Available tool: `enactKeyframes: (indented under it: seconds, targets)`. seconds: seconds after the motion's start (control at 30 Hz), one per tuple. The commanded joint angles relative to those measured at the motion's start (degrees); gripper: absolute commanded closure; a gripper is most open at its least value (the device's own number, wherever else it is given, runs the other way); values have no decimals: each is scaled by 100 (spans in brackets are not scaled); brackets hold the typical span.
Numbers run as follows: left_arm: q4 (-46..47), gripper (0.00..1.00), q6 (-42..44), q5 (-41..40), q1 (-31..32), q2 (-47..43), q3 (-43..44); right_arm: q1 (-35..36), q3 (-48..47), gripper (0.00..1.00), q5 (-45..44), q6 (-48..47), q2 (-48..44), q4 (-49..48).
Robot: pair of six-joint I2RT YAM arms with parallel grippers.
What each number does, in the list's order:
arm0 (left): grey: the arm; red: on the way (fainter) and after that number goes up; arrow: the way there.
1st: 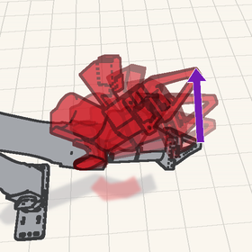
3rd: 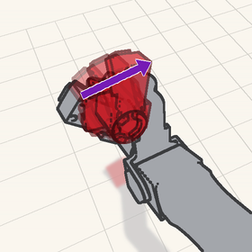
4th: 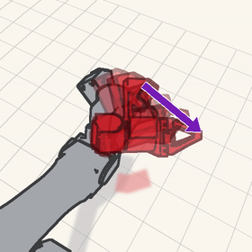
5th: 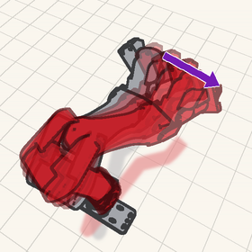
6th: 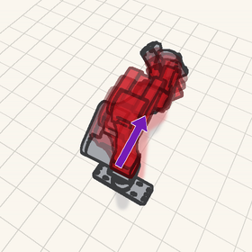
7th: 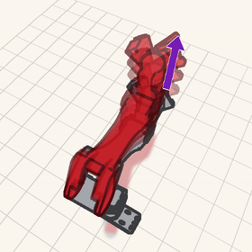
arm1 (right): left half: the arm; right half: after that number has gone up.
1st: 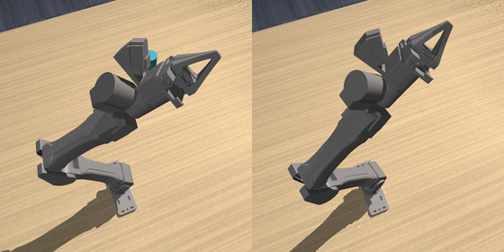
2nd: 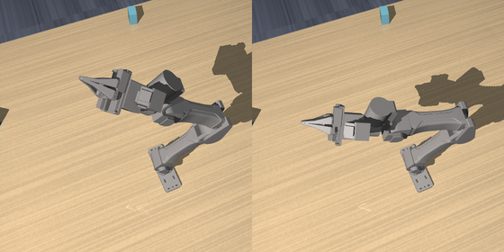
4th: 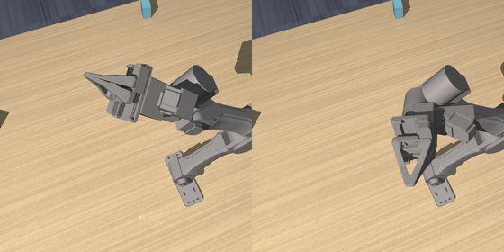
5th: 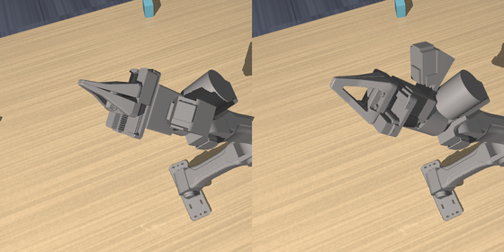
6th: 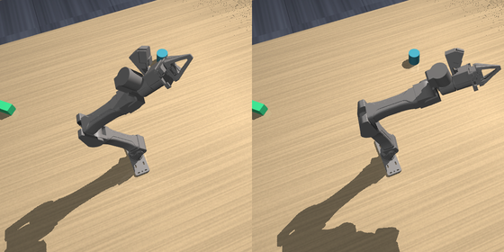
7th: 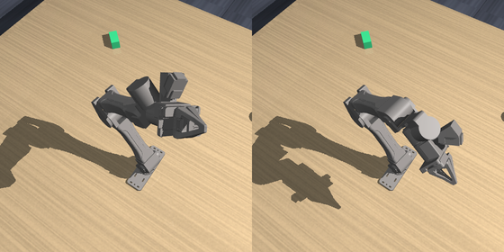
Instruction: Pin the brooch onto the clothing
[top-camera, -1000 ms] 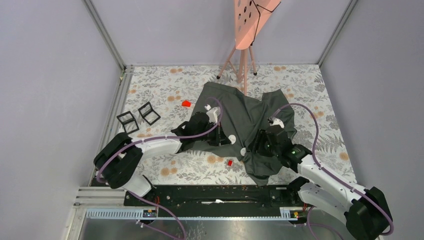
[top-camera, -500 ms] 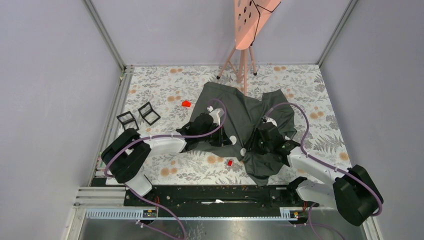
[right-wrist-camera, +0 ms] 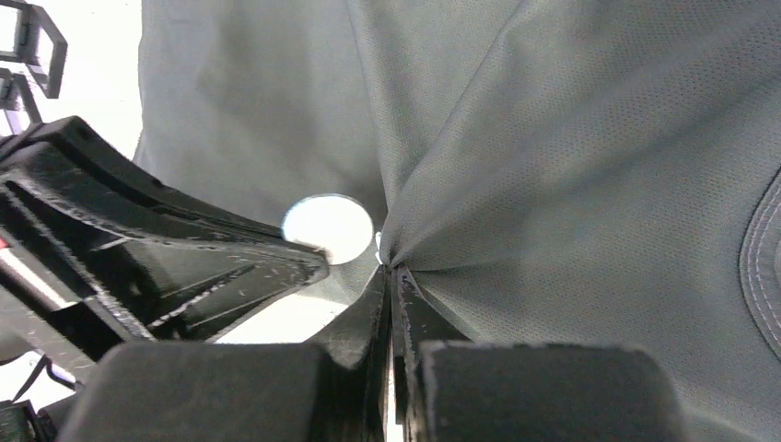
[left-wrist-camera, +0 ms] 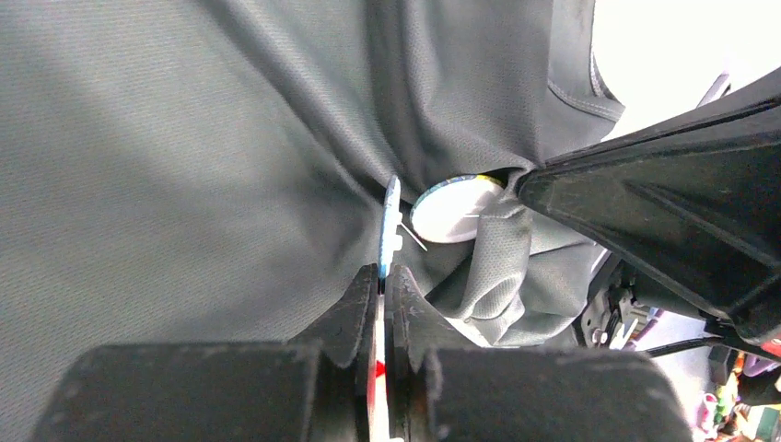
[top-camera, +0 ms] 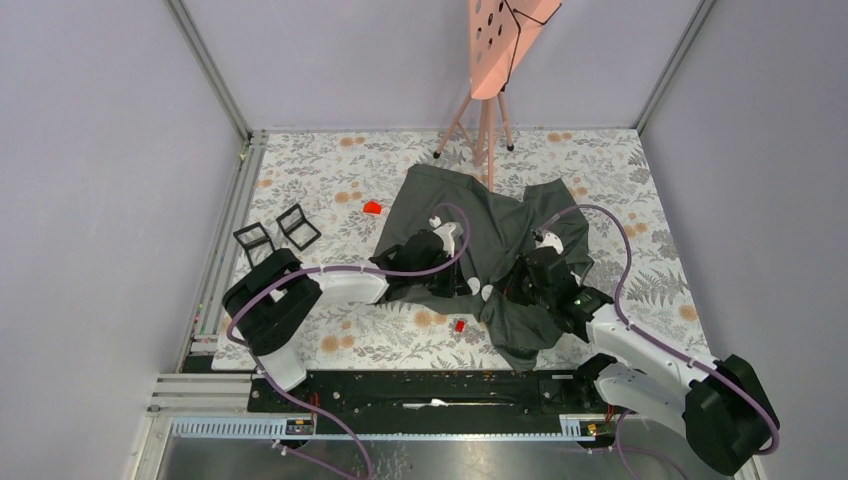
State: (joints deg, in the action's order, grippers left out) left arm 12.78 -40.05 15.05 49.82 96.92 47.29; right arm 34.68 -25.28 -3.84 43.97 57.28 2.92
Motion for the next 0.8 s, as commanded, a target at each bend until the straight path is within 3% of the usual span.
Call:
enactKeyframes:
  seconds: [0.0,0.37,0.77]
  targets:
    - [-61,100,295,-284,183,133,535,46,117,100,-143,85,-217,-227]
    - [-505,100,542,-510,300,330,900,48,228,100,476,115,71,-823]
    - [-836,100,751,-737,464,456,1107,47,278,100,480,60,-180,-803]
